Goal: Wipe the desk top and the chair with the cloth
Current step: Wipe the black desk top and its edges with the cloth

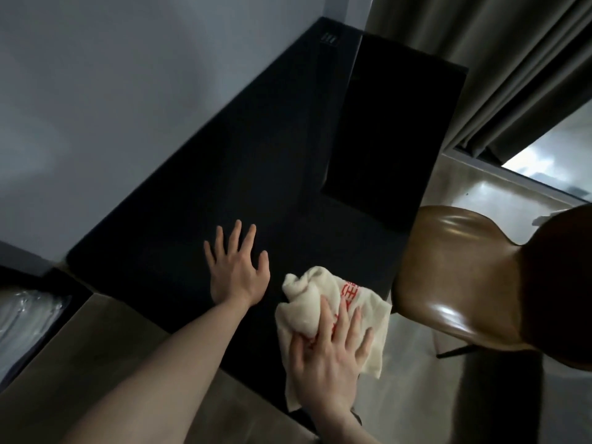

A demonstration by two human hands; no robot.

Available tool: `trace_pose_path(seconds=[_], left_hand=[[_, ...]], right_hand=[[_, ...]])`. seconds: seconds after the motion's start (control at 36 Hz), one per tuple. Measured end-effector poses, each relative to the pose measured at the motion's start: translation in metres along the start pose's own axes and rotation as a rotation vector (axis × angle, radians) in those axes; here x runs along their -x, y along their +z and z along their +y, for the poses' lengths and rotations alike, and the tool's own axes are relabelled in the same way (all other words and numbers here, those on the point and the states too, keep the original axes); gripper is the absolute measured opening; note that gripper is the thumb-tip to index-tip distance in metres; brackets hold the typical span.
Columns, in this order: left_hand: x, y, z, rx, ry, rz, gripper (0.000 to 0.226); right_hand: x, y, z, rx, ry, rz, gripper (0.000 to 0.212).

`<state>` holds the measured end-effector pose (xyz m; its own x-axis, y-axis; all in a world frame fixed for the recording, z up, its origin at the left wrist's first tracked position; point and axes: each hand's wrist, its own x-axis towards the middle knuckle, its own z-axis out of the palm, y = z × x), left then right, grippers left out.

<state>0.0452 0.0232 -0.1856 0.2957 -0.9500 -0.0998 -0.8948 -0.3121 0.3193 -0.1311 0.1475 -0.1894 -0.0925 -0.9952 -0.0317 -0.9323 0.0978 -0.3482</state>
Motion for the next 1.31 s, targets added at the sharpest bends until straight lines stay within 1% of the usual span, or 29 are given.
trace_pose_path(seconds=[0.11, 0.19, 0.31, 0.42, 0.61, 0.69, 0.81, 0.92, 1.03, 1.11, 1.25, 1.31], left_hand=[[-0.001, 0.004, -0.001, -0.005, 0.003, 0.012, 0.065], [-0.001, 0.005, -0.002, -0.017, 0.004, 0.017, 0.066], [-0.003, 0.004, -0.001, -0.011, -0.001, 0.025, 0.068], [-0.003, 0.001, 0.002, -0.020, -0.013, 0.018, 0.069], [-0.007, 0.003, 0.002, -0.044, -0.033, 0.001, 0.068], [-0.008, 0.002, 0.003, -0.039, -0.035, -0.004, 0.068], [-0.010, 0.003, 0.002, -0.032, -0.034, 0.005, 0.066], [-0.011, 0.004, 0.001, -0.020, -0.032, 0.012, 0.066], [-0.010, 0.003, 0.000, -0.014, -0.033, 0.010, 0.066], [-0.009, 0.002, 0.000, -0.017, -0.028, 0.008, 0.066], [-0.006, 0.002, -0.002, -0.025, -0.019, 0.008, 0.065], [-0.005, 0.002, -0.002, -0.028, -0.015, 0.000, 0.065]], right_hand=[[-0.002, 0.001, 0.000, 0.020, 0.011, -0.005, 0.085], [-0.003, 0.000, -0.001, -0.014, 0.014, 0.006, 0.084], [-0.016, 0.001, -0.001, -0.061, 0.072, 0.012, 0.083], [-0.045, -0.002, -0.005, -0.056, 0.176, -0.014, 0.080], [-0.098, -0.007, -0.004, -0.088, 0.202, -0.034, 0.079], [-0.126, -0.007, -0.008, -0.108, 0.268, -0.010, 0.077], [-0.165, -0.009, -0.015, -0.125, 0.352, -0.028, 0.076], [-0.195, -0.011, -0.021, -0.137, 0.400, -0.010, 0.073], [-0.210, -0.013, -0.022, -0.149, 0.398, -0.010, 0.073], [-0.208, -0.013, -0.021, -0.150, 0.359, 0.017, 0.073], [-0.184, -0.022, 0.002, -0.138, 0.191, 0.030, 0.074], [-0.169, -0.025, 0.014, -0.147, 0.159, 0.036, 0.073]])
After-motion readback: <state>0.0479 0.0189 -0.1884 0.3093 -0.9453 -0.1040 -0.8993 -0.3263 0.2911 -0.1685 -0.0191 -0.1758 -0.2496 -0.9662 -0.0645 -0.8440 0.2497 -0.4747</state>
